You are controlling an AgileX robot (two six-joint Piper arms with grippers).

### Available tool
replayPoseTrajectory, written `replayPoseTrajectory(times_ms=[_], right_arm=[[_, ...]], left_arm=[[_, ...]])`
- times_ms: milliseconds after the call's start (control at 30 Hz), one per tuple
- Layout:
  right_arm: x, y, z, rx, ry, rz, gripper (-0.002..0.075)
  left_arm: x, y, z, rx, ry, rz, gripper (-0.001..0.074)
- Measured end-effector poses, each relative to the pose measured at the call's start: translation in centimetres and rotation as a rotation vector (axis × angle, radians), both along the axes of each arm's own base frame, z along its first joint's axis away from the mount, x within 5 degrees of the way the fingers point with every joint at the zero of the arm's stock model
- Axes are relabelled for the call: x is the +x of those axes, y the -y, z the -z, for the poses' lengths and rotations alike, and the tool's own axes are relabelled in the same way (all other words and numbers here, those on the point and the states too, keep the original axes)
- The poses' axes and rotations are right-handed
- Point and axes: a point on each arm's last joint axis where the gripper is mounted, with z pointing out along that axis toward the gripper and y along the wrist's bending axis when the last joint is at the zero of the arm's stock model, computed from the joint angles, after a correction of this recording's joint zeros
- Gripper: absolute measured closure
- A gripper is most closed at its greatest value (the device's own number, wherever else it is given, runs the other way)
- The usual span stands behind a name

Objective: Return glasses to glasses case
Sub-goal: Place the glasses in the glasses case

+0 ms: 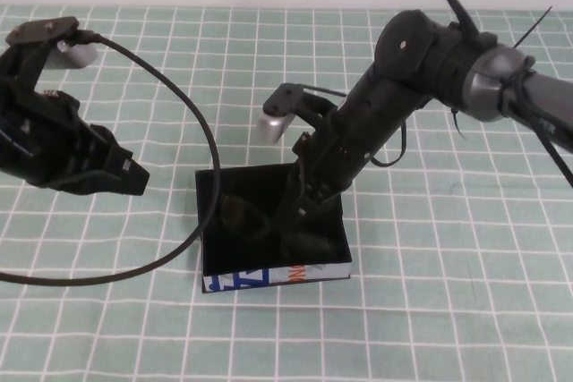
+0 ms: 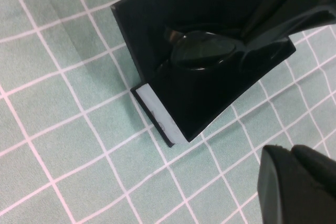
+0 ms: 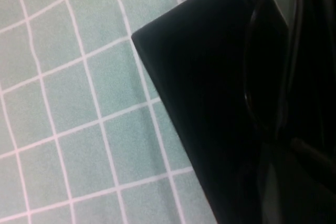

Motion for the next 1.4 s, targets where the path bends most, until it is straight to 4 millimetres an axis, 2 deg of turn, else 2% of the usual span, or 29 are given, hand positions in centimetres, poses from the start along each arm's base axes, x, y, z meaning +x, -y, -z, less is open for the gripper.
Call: replayPoseTrajectory(times_ms=[233, 333, 433, 567, 667, 733, 833, 1000, 1067, 1133, 1400], right_arm=[[0.0, 0.0, 0.2, 0.000, -0.003, -0.001, 0.0735], [0.0, 0.0, 0.1, 0.001, -0.001, -0.001, 0.0706], [-0.1, 0.0, -0.6, 0.008, 0.012, -0.001, 0.0591], [-0.3, 0.2, -2.7, 0.040, 0.054, 0.003, 0.0413], [-0.6, 0.3, -4.2, 0.068, 0.078, 0.008, 0.0375], [-0.7, 0.4, -4.9, 0.087, 0.083, 0.013, 0.0386], [-0.7, 0.5, -5.1, 0.100, 0.082, 0.019, 0.0448], [-0.8, 0.2, -5.3, 0.133, 0.065, 0.023, 0.0650], [-0.9, 0.3, -5.1, 0.131, 0.056, 0.023, 0.0698], [-1.1, 0.5, -4.3, 0.101, 0.042, 0.020, 0.0723], [-3.1, 1.3, 0.5, -0.045, -0.058, -0.025, 0.0737]], left_arm=[[0.0, 0.0, 0.0, 0.000, 0.000, 0.000, 0.0741], [0.0, 0.0, 0.0, 0.000, -0.001, 0.001, 0.0741], [0.0, 0.0, 0.0, 0.000, -0.001, 0.001, 0.0741], [0.0, 0.0, 0.0, 0.000, -0.001, 0.001, 0.0741], [-0.1, 0.0, 0.0, 0.000, -0.006, 0.004, 0.0741], [-0.1, 0.0, 0.0, 0.000, -0.008, 0.005, 0.0741], [-0.1, 0.0, 0.0, 0.000, -0.011, 0.008, 0.0740], [-0.1, 0.0, 0.0, 0.000, -0.013, 0.009, 0.0740], [-0.1, 0.0, 0.0, 0.000, -0.013, 0.009, 0.0740], [-0.1, 0.0, 0.0, 0.000, -0.013, 0.009, 0.0741], [-0.2, 0.0, 0.0, 0.000, -0.015, 0.011, 0.0741]])
